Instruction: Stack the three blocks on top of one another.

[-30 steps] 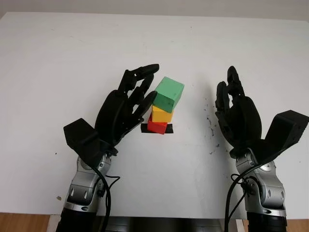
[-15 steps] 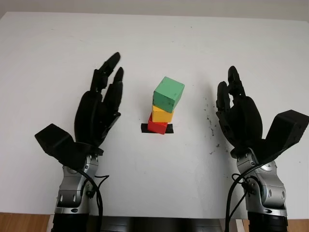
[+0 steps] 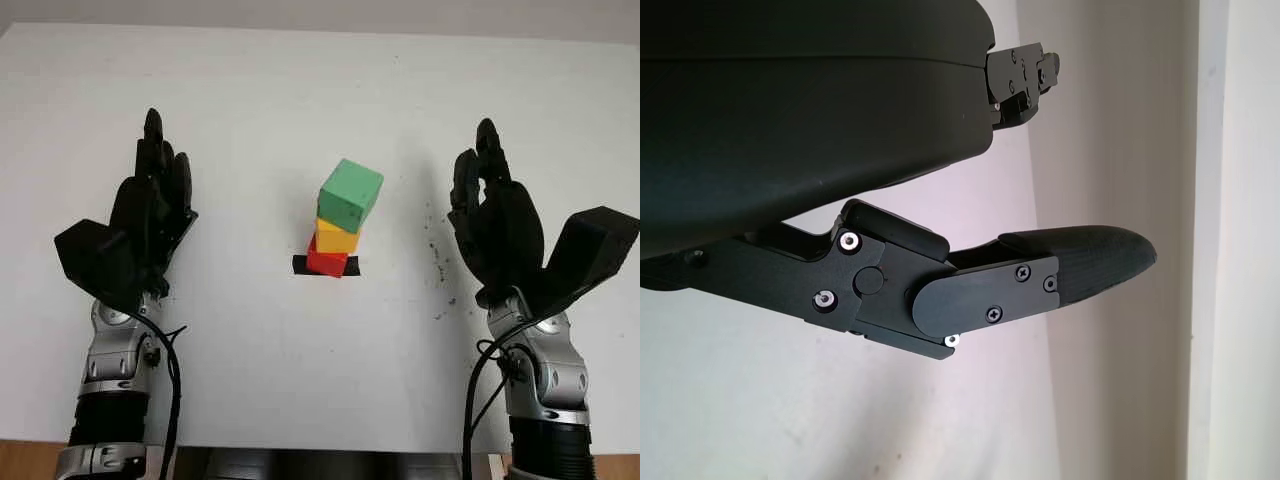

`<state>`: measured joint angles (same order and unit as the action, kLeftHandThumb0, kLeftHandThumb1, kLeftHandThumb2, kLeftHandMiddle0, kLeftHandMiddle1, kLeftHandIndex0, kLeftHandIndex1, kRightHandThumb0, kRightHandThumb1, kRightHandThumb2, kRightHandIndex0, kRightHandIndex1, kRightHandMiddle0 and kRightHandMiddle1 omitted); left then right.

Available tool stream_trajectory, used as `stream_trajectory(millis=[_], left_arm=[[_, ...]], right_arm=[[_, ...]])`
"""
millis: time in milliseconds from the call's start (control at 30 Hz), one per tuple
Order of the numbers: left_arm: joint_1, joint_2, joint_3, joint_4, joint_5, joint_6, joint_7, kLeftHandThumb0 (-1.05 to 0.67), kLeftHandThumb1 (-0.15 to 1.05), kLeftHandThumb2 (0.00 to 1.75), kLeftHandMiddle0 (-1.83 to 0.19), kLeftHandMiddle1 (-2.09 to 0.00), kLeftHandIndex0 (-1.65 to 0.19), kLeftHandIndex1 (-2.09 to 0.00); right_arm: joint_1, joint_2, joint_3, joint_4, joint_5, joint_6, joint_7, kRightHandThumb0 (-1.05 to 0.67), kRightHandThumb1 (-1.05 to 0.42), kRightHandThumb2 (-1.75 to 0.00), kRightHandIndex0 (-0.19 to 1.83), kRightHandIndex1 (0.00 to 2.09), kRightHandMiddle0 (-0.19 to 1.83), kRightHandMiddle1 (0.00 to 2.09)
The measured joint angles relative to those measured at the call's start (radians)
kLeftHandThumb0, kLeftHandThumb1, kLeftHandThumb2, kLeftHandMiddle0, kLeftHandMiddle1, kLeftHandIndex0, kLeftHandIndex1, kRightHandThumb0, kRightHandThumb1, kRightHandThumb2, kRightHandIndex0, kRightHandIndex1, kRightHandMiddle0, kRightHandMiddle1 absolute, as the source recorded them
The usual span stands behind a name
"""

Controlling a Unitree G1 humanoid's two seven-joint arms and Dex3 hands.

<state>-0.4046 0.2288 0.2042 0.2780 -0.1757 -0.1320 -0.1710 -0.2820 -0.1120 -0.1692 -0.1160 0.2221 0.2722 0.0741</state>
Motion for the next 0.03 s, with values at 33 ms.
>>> stream_trajectory(millis=[33], left_arm=[[-0.004,0.000,0.002,0.002,-0.005,0.000,-0.003,-0.85,1.05,0.58,0.17,-0.06,0.16,-0.05]], right_arm=[[-0.001,0.000,0.000,0.001,-0.001,-0.001,-0.002,-0.62,-1.05,-0.73,-0.19,0.00,-0.19,0.00]])
